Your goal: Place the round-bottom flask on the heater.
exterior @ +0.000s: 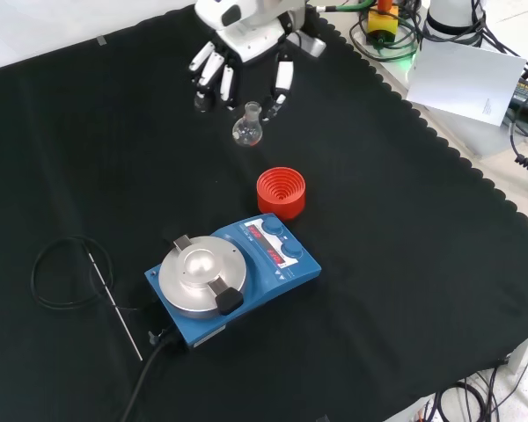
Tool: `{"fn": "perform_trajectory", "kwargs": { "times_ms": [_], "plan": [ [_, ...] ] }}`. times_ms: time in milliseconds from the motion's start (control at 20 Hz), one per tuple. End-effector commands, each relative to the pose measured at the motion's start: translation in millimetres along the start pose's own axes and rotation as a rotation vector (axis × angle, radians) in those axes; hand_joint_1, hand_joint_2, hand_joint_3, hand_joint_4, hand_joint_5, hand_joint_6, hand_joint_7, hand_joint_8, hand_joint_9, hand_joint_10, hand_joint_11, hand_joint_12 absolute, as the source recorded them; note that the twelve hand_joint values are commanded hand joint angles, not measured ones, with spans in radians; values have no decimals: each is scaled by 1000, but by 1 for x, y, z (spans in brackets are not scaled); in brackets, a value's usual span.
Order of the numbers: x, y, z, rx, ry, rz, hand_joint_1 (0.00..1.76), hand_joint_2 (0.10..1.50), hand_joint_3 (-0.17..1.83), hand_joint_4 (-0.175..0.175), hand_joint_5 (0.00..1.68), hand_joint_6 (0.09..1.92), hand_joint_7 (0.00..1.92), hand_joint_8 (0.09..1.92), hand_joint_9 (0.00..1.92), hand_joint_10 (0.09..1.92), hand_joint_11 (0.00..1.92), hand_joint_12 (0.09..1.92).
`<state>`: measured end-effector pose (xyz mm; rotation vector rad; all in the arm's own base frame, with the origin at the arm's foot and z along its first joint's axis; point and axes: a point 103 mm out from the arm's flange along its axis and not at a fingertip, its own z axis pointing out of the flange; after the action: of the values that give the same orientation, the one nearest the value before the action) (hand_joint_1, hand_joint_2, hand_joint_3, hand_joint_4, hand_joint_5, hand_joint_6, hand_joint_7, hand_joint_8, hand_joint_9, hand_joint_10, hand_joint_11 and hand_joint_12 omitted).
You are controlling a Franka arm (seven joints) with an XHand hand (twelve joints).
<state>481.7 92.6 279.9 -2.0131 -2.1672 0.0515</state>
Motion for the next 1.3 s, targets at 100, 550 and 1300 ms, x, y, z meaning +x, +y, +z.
{"fn": "perform_trajectory", "kwargs": {
  "times_ms": [100, 550, 1300],
  "plan": [
    [22, 49, 0, 36, 38, -37, 1144, 640, 771, 8, 1190, 873, 420, 650, 672, 548, 345, 1322],
    [45, 95, 12, 69, 70, -88, 1144, 634, 780, 12, 1191, 875, 426, 650, 674, 551, 359, 1319],
    [75, 147, 19, 50, 111, -158, 1143, 632, 785, 15, 1191, 878, 435, 651, 679, 553, 370, 1316]
  ]
}}
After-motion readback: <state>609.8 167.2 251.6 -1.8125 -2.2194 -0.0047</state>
